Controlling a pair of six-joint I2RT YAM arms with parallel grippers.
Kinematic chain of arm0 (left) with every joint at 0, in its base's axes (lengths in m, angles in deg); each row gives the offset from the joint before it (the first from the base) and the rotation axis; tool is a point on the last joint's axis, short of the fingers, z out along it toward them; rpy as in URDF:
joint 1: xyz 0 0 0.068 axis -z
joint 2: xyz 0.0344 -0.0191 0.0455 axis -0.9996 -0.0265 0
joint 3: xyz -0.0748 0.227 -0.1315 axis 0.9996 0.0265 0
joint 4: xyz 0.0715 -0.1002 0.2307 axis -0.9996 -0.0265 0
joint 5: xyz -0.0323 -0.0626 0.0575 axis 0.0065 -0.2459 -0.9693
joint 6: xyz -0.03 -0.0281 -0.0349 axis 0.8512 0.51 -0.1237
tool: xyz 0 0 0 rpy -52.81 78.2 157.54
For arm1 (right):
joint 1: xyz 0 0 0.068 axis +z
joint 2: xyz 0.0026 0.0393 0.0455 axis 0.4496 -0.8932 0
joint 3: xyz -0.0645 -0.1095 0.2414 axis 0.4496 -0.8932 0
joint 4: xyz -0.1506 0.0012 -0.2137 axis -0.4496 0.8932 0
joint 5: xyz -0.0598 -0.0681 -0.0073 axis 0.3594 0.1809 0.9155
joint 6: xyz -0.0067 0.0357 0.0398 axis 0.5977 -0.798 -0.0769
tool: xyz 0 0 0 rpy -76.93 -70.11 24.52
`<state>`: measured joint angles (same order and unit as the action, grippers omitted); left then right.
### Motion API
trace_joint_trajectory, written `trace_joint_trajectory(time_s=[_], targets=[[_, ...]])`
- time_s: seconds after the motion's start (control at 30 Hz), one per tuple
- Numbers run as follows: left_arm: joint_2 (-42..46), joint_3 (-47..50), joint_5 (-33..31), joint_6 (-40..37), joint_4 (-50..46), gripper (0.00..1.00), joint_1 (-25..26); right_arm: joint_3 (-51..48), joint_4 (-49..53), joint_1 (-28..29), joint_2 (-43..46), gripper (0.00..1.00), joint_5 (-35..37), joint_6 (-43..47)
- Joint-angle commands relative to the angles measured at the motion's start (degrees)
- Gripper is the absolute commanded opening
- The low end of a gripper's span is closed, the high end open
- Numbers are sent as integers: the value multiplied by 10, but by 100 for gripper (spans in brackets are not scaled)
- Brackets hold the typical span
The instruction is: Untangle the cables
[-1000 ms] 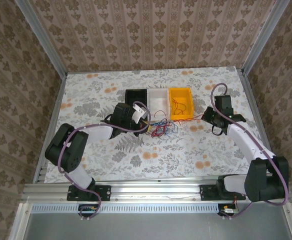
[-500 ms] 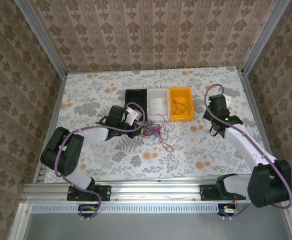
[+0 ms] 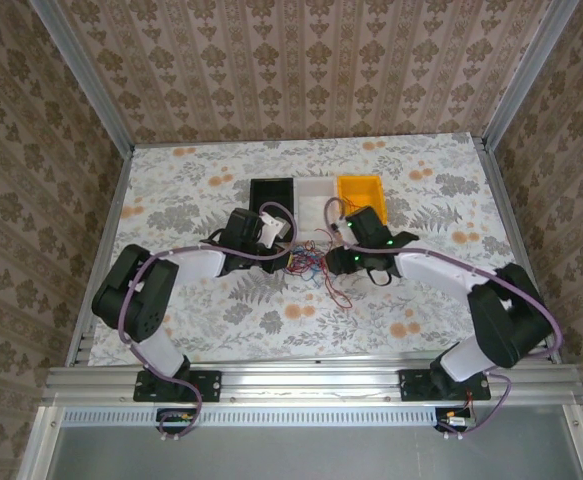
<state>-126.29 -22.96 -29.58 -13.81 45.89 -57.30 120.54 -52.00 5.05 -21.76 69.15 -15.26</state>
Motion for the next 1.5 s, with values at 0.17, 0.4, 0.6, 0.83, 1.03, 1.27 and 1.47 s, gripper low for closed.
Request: trace_joint_trajectory(time_s=[0.17, 0.4, 0.6, 0.83, 1.03, 1.27, 1.47], targets=[[-11, -15, -9, 6, -12, 0, -4, 41, 49, 20, -73, 43, -17, 50], [-10, -10, -13, 10, -7, 0, 1, 61, 51, 27, -101, 38, -39, 66], [-15, -9, -15, 13, -1, 0, 5, 75, 57, 36, -122, 33, -36, 74], [-13, -10, -28, 16, -7, 0, 7, 57, 34, 35, -91, 7, 32, 58], [-7, -6, -83, 20, -27, 0, 2, 16, 11, 5, -25, 3, 146, 3], [16, 21, -141, 46, -33, 0, -19, -40, 26, -111, 47, 0, 228, -113], [31, 40, -177, 61, -38, 0, -34, -77, 29, -208, 78, 0, 219, -180]])
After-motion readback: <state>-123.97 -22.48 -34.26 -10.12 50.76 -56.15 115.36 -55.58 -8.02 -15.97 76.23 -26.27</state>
